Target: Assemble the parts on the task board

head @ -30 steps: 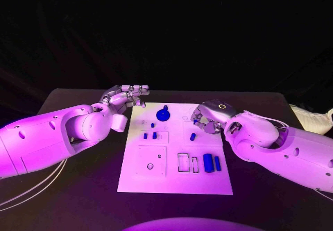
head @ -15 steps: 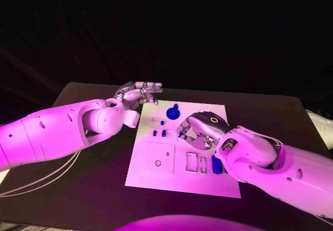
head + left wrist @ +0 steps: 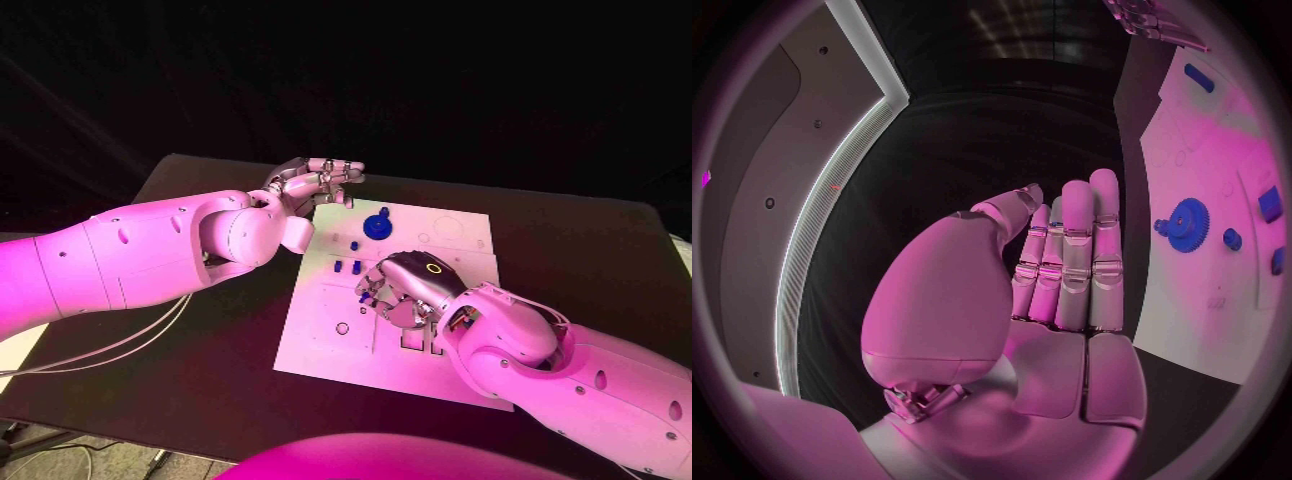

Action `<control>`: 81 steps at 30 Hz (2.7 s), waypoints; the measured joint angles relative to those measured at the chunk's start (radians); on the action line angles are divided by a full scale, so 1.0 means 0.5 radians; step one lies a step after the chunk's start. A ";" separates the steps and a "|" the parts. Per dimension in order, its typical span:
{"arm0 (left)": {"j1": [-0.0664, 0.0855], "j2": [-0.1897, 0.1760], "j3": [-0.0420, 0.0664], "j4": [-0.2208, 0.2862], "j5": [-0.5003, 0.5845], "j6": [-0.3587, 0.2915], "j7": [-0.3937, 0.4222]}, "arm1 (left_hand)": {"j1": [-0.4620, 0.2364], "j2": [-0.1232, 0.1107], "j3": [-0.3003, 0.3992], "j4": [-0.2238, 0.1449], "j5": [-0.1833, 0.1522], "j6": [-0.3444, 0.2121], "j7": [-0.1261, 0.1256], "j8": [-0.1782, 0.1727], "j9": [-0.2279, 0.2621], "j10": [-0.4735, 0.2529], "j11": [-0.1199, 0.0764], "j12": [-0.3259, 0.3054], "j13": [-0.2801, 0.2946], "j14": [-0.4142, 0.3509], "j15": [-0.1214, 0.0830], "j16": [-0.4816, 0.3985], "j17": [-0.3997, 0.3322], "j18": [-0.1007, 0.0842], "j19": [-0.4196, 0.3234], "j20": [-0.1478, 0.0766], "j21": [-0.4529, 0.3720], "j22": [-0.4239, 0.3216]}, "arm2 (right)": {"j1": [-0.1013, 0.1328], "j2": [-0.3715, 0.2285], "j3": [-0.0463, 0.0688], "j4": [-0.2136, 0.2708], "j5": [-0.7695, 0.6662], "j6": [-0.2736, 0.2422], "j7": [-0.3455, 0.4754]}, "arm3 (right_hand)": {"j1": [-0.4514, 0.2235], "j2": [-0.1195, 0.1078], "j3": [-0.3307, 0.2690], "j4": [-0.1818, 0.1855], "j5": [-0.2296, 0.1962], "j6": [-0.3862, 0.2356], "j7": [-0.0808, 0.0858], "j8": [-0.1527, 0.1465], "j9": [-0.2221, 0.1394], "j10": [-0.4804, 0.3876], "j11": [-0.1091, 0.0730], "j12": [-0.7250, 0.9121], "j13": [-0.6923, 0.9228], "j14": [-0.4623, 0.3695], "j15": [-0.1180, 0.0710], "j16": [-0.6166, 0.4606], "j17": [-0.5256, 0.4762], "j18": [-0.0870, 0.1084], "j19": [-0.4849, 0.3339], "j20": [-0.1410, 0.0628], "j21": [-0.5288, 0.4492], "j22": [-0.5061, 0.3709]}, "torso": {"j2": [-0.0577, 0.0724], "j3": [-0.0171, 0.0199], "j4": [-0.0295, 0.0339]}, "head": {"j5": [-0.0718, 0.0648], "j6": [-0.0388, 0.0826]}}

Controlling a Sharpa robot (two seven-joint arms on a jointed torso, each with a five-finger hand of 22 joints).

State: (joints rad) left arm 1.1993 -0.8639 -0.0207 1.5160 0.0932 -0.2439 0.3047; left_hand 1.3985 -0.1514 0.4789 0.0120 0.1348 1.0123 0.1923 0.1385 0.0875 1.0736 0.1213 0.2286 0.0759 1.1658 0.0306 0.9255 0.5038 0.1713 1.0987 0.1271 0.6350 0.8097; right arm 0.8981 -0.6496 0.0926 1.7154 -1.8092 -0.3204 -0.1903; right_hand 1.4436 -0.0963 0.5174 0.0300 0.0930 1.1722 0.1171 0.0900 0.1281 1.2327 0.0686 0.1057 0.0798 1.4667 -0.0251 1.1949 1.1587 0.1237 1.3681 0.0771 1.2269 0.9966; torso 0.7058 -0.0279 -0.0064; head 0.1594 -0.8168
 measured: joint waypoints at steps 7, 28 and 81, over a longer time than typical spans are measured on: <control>0.000 -0.001 0.000 0.002 -0.001 0.002 0.000 | 0.000 0.000 0.000 0.000 0.000 0.000 0.000 0.000 0.000 0.000 0.000 0.000 0.000 0.000 0.000 0.000 0.000 0.000 0.000 0.000 0.000 0.000 | -0.006 0.029 -0.005 -0.053 0.005 0.032 0.012 | 0.000 0.000 0.005 -0.005 0.000 0.000 0.000 -0.004 -0.001 0.000 0.000 -0.005 -0.001 0.000 0.000 0.000 0.000 0.000 0.000 0.000 0.000 -0.002 | -0.002 0.0000 0.001 | 0.003 -0.009; 0.000 0.000 0.000 0.005 -0.004 0.009 0.000 | 0.000 0.000 0.000 0.000 0.000 0.000 0.000 0.000 0.000 0.000 0.000 0.000 0.000 0.000 0.000 0.000 0.000 0.000 0.000 0.000 0.000 0.000 | -0.008 0.043 -0.010 -0.078 -0.033 0.170 0.007 | -0.006 -0.006 0.005 -0.005 -0.002 -0.007 -0.001 -0.002 0.001 0.000 0.000 -0.016 -0.001 0.000 0.000 0.000 0.000 0.000 0.000 0.000 0.000 -0.002 | -0.002 0.0023 -0.001 | 0.013 -0.023; 0.000 0.003 0.000 0.002 -0.054 0.033 -0.016 | 0.000 0.000 -0.005 -0.005 0.000 0.000 0.000 0.000 -0.001 -0.014 0.000 0.000 -0.001 -0.004 0.004 0.000 -0.007 0.000 0.000 0.000 0.000 -0.001 | -0.011 -0.036 -0.019 -0.016 -0.048 -0.073 -0.095 | -0.179 -0.079 -0.055 -0.049 0.150 -0.222 0.087 -0.049 -0.062 -0.400 0.074 0.011 -0.026 0.000 0.072 -0.068 -0.117 0.000 -0.115 0.064 -0.144 -0.215 | -0.005 0.0029 -0.002 | -0.005 -0.003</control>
State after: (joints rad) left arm 1.1992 -0.8625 -0.0208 1.5171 0.0661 -0.2275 0.2966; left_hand 1.3985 -0.1514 0.4761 0.0093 0.1348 1.0124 0.1922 0.1385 0.0869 1.0665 0.1212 0.2285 0.0752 1.1638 0.0325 0.9255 0.5004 0.1713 1.0987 0.1271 0.6351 0.8092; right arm 0.8928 -0.6675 0.0829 1.7074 -1.8330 -0.3571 -0.2379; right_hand 1.3541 -0.1357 0.4897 0.0057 0.1682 1.0611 0.1604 0.0653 0.0973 1.0327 0.1055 0.1114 0.0666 1.4665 0.0109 1.1611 1.1002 0.1236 1.3106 0.1091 1.1549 0.8889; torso 0.7031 -0.0265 -0.0077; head 0.1571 -0.8185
